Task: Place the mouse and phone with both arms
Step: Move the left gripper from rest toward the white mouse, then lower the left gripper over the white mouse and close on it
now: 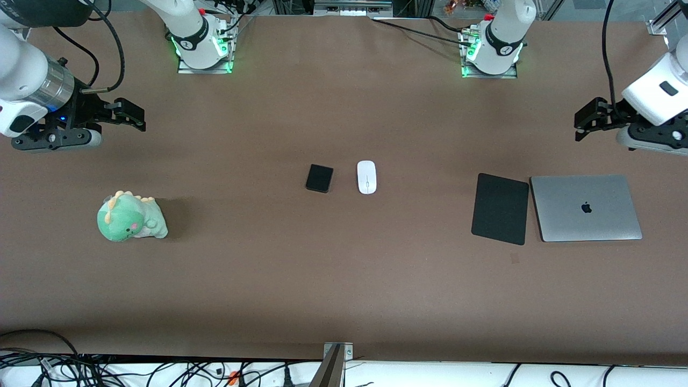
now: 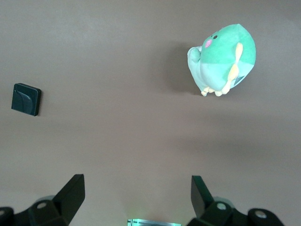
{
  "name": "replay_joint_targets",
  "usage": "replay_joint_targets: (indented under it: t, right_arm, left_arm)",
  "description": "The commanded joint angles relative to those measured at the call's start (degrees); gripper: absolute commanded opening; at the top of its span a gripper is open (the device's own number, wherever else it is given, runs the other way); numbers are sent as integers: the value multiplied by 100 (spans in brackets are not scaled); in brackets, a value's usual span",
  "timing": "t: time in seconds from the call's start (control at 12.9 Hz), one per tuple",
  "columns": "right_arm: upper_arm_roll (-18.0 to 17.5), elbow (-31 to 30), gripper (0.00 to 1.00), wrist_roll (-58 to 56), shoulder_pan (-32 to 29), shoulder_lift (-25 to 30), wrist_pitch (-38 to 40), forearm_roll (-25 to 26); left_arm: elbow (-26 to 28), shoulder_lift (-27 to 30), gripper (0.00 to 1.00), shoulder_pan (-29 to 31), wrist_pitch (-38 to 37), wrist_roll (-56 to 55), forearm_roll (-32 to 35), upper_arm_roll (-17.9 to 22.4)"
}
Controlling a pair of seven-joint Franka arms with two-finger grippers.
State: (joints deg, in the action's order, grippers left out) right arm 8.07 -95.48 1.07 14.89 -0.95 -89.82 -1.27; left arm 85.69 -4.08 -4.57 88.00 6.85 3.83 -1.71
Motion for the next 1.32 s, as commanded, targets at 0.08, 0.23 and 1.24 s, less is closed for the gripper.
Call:
replay_joint_targets:
  t: [0.08,0.23,1.24]
  right_arm:
    - [-25,39,100,-11,14,33,-62,109]
    - [-25,39,100,-19,14,60,-36,109]
    - [19,21,100,-37,-12,24,-35,92]
  left_arm:
    - [-70,-531,100,-44,-47,-761,-101,-635]
    - [-96,-908,100,-44,41,-1455,-101,-1144]
    - [824,-2931,100,-1370,3369,-4068,162,-1894]
